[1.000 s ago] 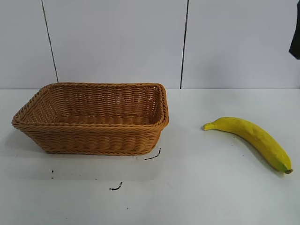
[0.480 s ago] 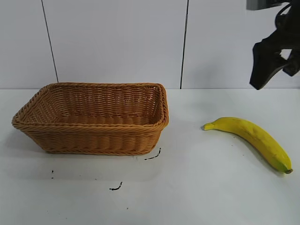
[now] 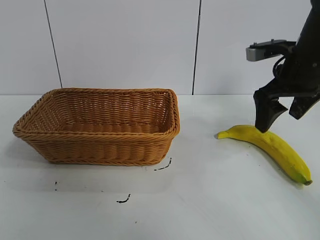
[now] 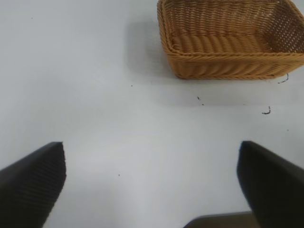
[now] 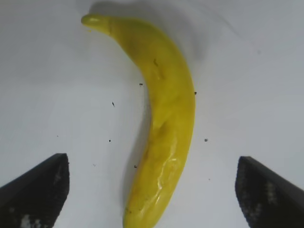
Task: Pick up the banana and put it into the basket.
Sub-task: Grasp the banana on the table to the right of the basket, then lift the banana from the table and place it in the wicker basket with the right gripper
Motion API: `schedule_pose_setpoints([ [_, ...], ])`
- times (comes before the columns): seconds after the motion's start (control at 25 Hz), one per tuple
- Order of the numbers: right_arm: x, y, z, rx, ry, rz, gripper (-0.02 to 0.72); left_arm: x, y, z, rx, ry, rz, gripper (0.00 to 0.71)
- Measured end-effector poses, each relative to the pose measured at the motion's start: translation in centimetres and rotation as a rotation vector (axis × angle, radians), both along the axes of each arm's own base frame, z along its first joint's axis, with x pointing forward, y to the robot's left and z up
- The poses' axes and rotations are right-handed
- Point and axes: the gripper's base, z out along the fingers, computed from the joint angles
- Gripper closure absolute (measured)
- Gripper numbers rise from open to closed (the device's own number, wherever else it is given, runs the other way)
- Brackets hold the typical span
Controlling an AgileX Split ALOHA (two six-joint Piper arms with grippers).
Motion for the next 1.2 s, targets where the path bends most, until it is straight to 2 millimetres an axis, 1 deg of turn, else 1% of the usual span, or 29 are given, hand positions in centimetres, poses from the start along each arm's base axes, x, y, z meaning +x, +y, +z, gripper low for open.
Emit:
schedule_pose_setpoints([
  [0.24,0.1,0.0,-1.7,-0.001,0.029,-0.017,0.051,0.0,0.0,0.0,0.000,0.000,0.000,0.015],
  [0.32,0.1,0.0,-2.0,-0.002,0.033,-0.018,0.078,0.0,0.0,0.0,0.000,0.000,0.000,0.015],
  [0.36,0.1,0.0,-2.0,-0.002,0.031,-0.018,0.111,0.0,0.0,0.0,0.000,0.000,0.000,0.015],
  [0.44,0.2,-0.1,-2.0,-0.006,0.029,-0.020,0.227,0.0,0.0,0.0,0.000,0.000,0.000,0.015],
  [0.48,0.2,-0.1,-2.0,-0.013,0.029,-0.021,0.325,0.0,0.0,0.0,0.000,0.000,0.000,0.015],
  [0.52,0.1,-0.2,-2.0,-0.019,0.030,-0.023,0.403,0.0,0.0,0.0,0.000,0.000,0.000,0.015],
  [0.56,0.2,-0.2,-2.0,-0.026,0.029,-0.026,0.379,0.0,0.0,0.0,0.000,0.000,0.000,0.015],
  [0.68,0.1,-0.4,-1.8,-0.046,0.034,-0.027,0.388,0.0,0.0,0.0,0.000,0.000,0.000,0.015],
  [0.76,0.0,-0.5,-1.2,-0.055,0.038,-0.023,0.388,0.0,0.0,0.0,0.000,0.000,0.000,0.015],
  [0.8,0.0,-0.5,-0.5,-0.057,0.038,-0.023,0.388,0.0,0.0,0.0,0.000,0.000,0.000,0.015],
  [0.88,0.4,-0.5,1.6,-0.057,0.018,-0.020,0.388,0.0,0.0,0.0,0.000,0.000,0.000,0.015],
  [1.08,2.1,-0.1,8.4,-0.032,-0.029,0.005,0.388,0.0,0.0,0.0,0.000,0.000,0.000,0.015],
  [1.2,2.9,0.2,11.4,-0.015,-0.054,0.008,0.388,0.0,0.0,0.0,0.000,0.000,0.000,0.015],
])
